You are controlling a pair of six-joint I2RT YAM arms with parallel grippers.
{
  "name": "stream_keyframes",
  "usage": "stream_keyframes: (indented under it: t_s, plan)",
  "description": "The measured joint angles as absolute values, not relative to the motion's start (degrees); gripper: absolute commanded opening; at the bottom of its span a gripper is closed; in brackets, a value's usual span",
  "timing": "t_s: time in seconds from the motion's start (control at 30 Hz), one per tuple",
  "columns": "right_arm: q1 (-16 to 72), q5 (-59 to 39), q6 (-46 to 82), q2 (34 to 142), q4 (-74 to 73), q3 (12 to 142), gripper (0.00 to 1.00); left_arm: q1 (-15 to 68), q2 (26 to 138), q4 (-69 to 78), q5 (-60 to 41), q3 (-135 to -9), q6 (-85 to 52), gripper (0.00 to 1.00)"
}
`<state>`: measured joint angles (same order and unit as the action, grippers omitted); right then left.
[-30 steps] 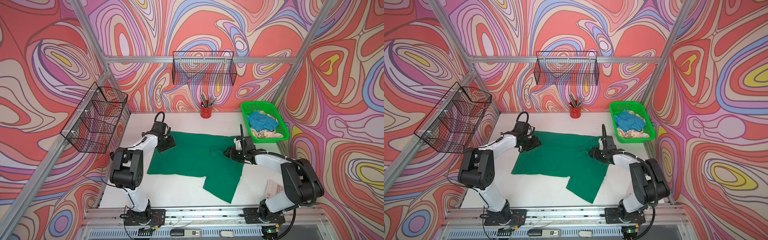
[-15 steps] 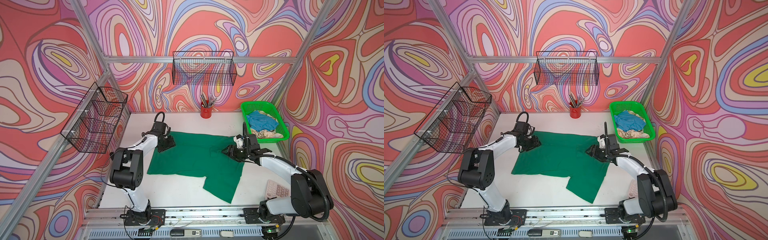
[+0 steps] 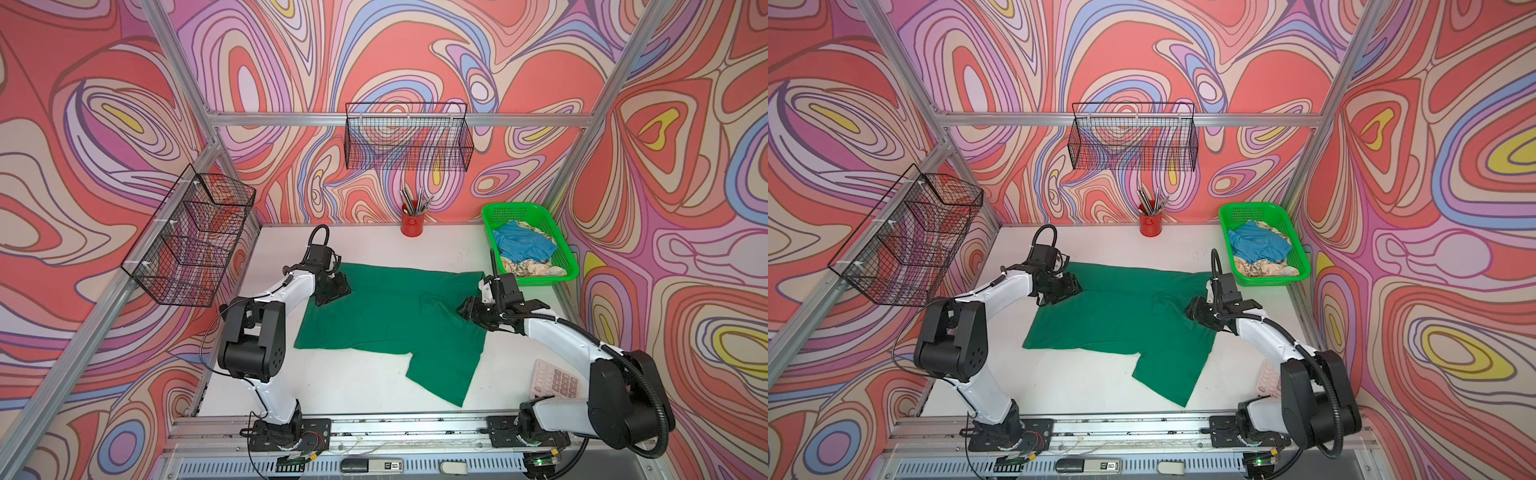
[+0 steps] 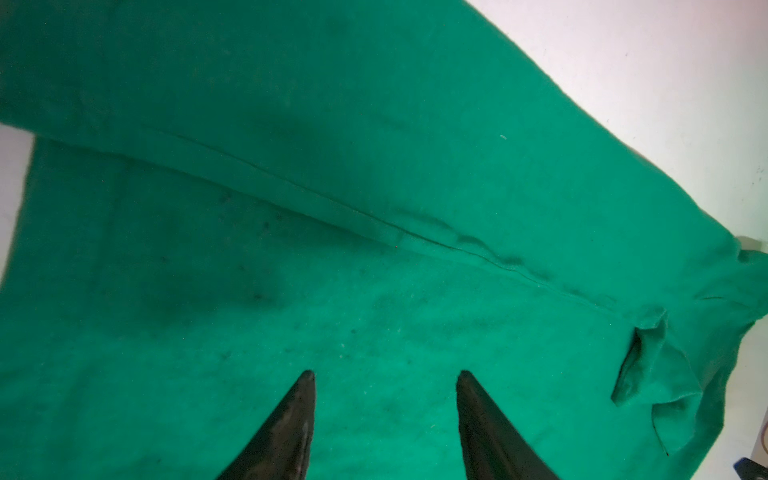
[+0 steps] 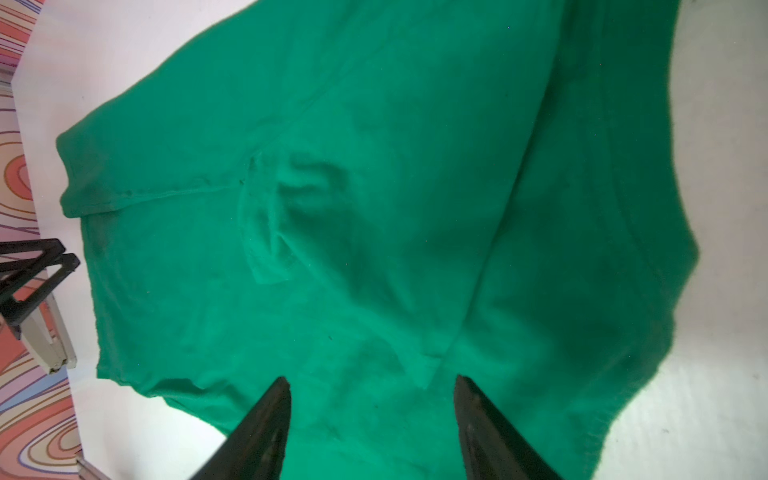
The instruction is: Fold and stack the t-shirts
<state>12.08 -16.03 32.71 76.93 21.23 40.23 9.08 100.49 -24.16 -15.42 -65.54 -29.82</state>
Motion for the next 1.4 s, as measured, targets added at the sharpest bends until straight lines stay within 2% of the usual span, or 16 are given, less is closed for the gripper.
stream_keyframes:
  t_s: [0.17, 0.37, 0.7, 1.2, 1.4]
  plan:
    - [12.1, -15.6, 32.7, 76.6, 18.3, 35.2, 0.57, 9.2, 100.5, -24.2, -15.4, -65.1, -29.8, 0.57]
    - [12.1, -16.0, 33.2, 76.5, 15.2, 34.3, 0.54, 9.4, 99.9, -24.2, -15.4, -65.0, -29.8, 0.57]
    - [12.1, -17.7, 34.7, 76.8, 13.8, 33.6, 0.43, 9.4, 99.7, -24.2, -15.4, -65.0, -29.8, 0.57]
    - [12.4, -18.9, 35.3, 81.3, 12.4, 33.6, 0.40, 10.6, 99.7, -23.6, -16.8, -65.0, -30.1, 0.57]
    - [12.4, -18.9, 35.3, 82.1, 11.9, 33.8, 0.33, 10.9, 99.7, -23.2, -17.1, -65.0, -30.2, 0.57]
